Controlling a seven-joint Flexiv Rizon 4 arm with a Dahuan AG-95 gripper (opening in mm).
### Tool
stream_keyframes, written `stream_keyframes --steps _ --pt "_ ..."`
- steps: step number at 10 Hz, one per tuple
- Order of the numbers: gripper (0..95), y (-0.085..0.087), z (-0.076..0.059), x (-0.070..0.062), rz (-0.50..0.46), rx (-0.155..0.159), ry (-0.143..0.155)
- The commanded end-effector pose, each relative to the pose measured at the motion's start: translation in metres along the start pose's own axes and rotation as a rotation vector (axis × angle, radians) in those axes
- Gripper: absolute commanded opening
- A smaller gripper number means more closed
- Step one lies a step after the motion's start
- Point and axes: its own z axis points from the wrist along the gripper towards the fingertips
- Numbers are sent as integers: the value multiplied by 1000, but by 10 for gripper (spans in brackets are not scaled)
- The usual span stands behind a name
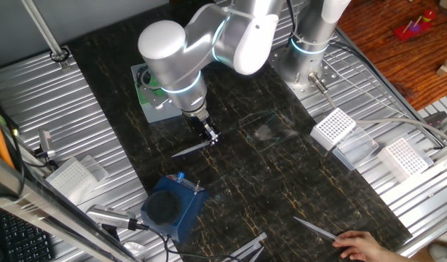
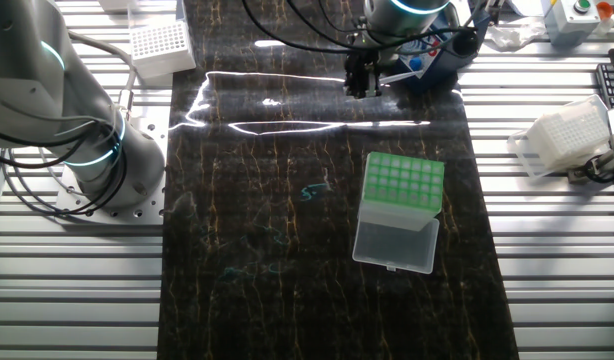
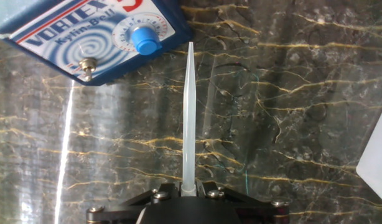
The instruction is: Insert a large pipette tip into the holder for large pipette tips
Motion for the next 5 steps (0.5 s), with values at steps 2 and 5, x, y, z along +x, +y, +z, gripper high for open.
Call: stream_keyframes --steps 2,5 --pt "0 -1 1 0 6 6 -33" --pt "0 -1 0 -1 9 3 -46"
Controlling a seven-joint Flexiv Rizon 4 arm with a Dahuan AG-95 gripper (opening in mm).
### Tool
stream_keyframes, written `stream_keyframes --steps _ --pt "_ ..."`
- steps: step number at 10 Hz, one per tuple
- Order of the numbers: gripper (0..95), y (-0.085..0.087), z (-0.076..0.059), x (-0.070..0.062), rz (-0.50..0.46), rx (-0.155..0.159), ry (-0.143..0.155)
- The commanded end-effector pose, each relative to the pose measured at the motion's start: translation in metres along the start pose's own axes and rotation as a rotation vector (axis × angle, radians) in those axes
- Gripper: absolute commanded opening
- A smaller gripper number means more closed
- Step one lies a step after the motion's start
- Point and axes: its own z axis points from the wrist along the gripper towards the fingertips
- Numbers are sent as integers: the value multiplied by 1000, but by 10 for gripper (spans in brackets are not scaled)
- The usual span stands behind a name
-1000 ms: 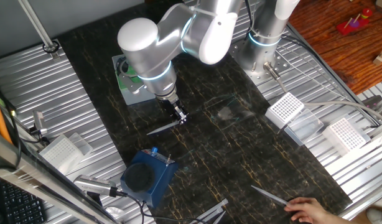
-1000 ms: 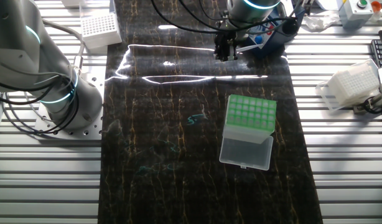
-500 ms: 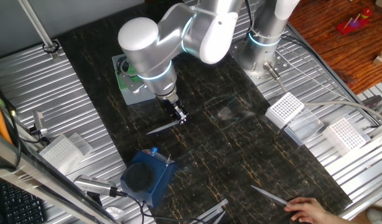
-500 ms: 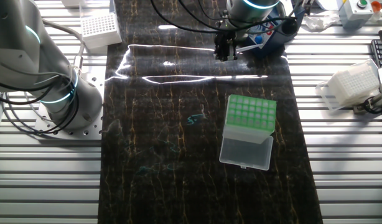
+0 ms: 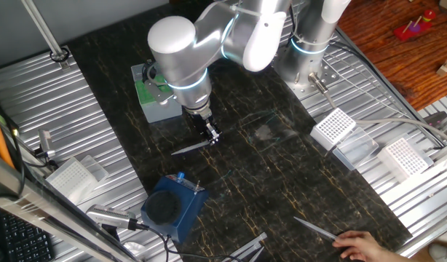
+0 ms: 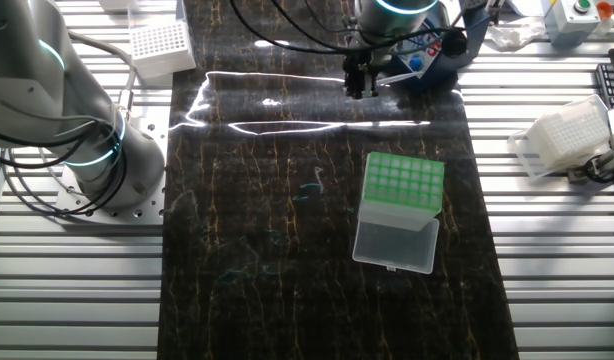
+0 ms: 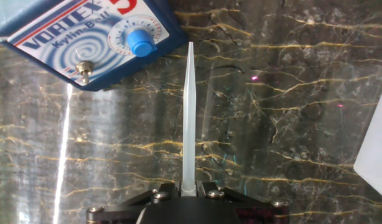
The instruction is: Insert a large pipette tip into the holder for large pipette tips
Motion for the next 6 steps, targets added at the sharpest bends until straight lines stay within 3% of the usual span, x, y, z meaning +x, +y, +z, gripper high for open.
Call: stream_keyframes --steps 1,4,6 --pt "0 2 -1 -3 3 -4 -3" --pt "0 12 -10 -15 48 7 3" --pt "0 13 -11 -16 52 6 8"
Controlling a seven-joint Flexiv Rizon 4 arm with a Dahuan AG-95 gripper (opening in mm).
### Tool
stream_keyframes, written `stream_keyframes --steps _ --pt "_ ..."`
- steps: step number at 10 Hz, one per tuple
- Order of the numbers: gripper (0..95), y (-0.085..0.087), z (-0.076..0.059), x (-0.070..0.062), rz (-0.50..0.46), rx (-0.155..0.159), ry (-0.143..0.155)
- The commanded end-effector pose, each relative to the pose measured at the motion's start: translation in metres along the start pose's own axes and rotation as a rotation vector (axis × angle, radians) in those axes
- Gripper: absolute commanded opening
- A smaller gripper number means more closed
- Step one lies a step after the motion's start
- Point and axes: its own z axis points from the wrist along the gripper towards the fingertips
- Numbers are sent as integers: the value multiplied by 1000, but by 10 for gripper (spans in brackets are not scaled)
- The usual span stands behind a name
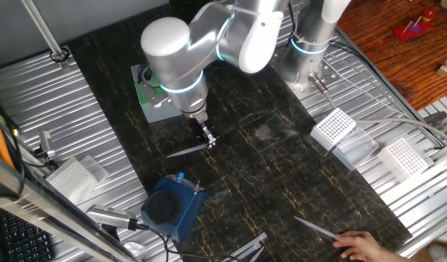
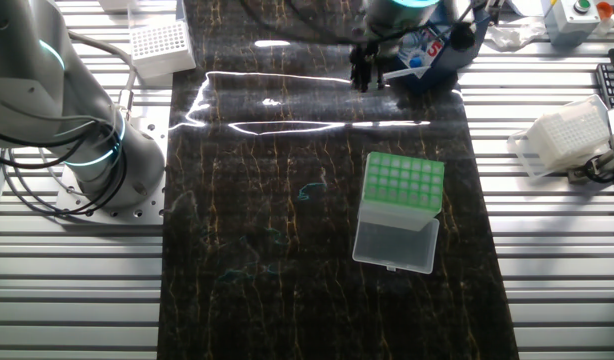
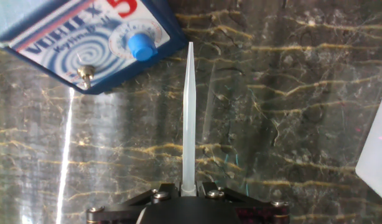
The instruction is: Insert a large pipette tip into the holder for large pipette tips
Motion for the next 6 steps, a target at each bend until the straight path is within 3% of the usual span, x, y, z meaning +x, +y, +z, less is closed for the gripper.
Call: stream_keyframes --steps 1,3,4,6 --pt "0 -1 1 0 3 -1 -1" --pt "0 0 2 0 33 -11 -6" --pt "0 3 5 -1 56 -47 -4" --pt "0 5 7 -1 32 -67 93"
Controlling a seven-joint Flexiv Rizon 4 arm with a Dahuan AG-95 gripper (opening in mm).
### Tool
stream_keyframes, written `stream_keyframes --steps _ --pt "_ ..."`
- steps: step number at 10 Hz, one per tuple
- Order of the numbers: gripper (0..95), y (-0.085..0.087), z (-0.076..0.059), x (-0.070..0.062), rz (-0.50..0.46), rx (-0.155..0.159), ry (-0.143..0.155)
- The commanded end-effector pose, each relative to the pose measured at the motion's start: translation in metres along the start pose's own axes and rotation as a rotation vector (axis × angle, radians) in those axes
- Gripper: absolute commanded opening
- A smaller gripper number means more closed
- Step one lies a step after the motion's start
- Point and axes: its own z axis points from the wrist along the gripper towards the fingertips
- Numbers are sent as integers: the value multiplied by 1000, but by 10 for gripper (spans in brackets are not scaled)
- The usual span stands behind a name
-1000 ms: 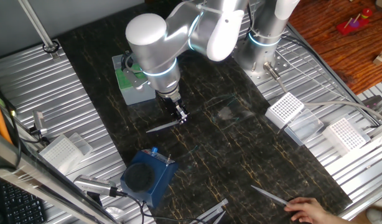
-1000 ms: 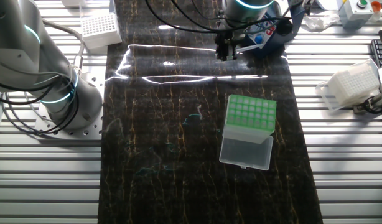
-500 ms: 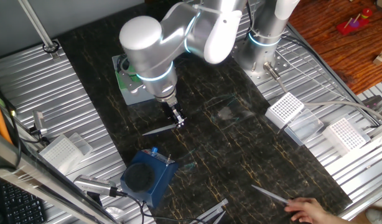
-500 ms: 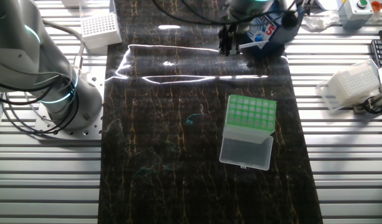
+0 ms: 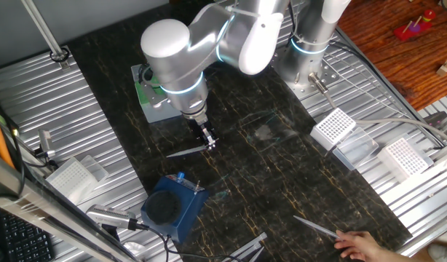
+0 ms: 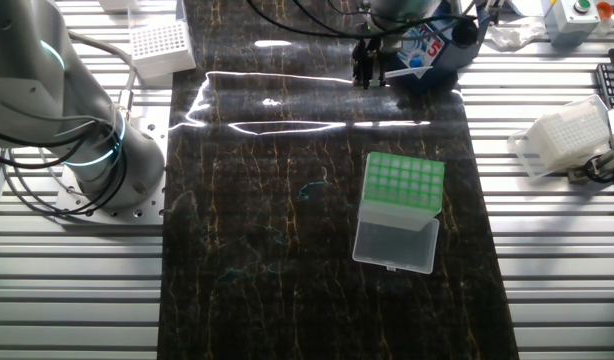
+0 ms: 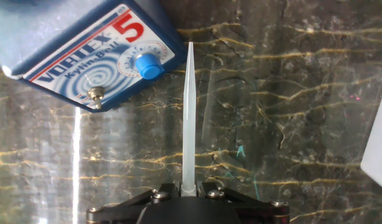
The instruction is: Insert a large pipette tip into the holder for large pipette tips
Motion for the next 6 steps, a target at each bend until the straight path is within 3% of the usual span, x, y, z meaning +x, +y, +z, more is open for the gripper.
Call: stream_keyframes --steps 1,2,4,6 --pt "0 1 2 -2 -19 -24 116" --pt "0 1 2 -2 -13 -29 162" --pt "0 1 2 -2 -15 -37 220" --pt "0 1 2 -2 -20 -37 238"
